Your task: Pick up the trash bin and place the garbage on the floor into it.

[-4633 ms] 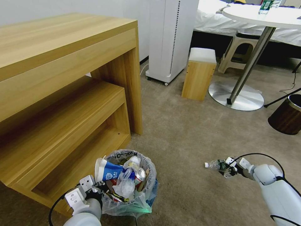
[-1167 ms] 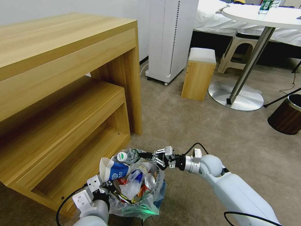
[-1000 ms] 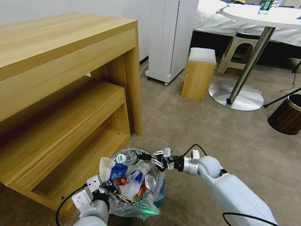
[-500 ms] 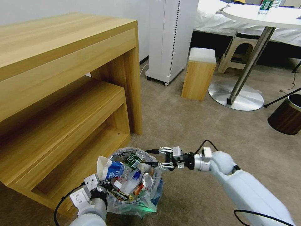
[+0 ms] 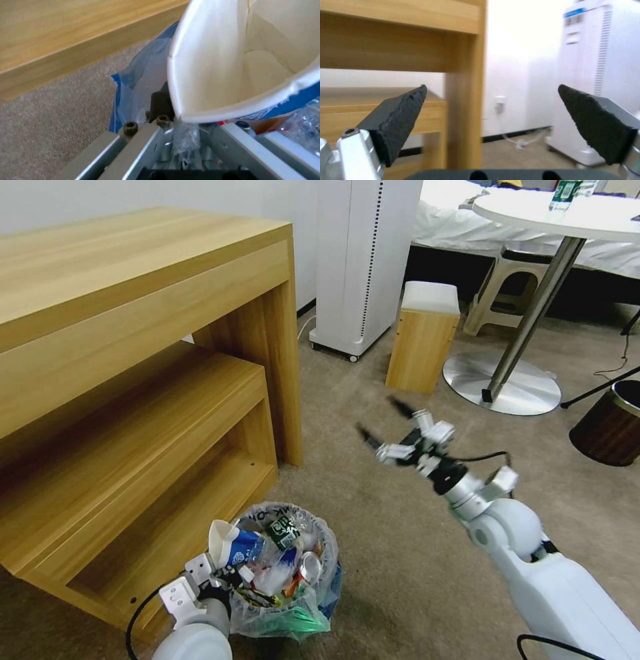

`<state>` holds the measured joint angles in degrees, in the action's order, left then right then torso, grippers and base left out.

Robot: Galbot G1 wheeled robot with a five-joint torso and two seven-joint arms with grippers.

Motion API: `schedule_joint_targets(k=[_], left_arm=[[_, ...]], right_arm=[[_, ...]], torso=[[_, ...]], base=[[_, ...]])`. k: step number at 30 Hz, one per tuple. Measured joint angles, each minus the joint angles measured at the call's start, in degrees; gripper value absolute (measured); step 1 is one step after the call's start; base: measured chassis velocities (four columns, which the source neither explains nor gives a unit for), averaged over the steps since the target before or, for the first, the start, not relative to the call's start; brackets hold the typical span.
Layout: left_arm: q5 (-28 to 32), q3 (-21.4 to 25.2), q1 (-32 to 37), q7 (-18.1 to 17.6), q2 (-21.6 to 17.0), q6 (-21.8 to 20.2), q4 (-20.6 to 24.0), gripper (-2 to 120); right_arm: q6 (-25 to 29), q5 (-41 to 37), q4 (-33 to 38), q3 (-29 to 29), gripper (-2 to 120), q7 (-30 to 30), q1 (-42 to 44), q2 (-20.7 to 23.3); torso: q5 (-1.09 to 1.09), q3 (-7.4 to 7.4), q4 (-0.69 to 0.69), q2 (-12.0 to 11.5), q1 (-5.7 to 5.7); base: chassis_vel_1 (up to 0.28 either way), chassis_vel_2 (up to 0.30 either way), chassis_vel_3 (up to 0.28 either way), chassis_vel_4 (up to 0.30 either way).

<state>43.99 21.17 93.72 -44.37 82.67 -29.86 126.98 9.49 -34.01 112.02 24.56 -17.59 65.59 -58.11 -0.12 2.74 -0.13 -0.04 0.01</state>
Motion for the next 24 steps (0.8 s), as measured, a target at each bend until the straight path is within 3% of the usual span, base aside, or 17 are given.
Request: schedule_joint_targets(k=[6,13,18,24], left_arm=[[0.9,0.3,-0.8,0.2,0.3,0.4,-1.8,1],[0.5,0.2,-0.9,0.2,0.5,-0.1,-1.5,3],[-2.2,0.0,0.0,0.5,-0.1,0.0,0.5,21],[-9.8,0.9,3.2,0.8,-3.5,2.0,7.3,43]], right_arm=[[-0.3,2.0,3.1,4.1,100,0.3,4.9,-1.6],[-0.3,3.2,4.6,4.6,100,-1.0,6.4,-2.8],[-0.3,3.6,4.3,4.2,100,-1.4,6.6,-3.5],[0.1,6.0,4.5,4.0,100,1.9,9.2,-6.4]], torso=[[0.03,-0.01,0.00,0.0,0.00],[-0.01,0.00,0.01,0.0,0.00],[-0.03,0.00,0.00,0.0,0.00],[0.00,0.00,0.00,0.0,0.00]], base=[[0.000,0.000,0.000,0.000],[0.000,0.000,0.000,0.000],[0.000,0.000,0.000,0.000],[0.000,0.000,0.000,0.000]])
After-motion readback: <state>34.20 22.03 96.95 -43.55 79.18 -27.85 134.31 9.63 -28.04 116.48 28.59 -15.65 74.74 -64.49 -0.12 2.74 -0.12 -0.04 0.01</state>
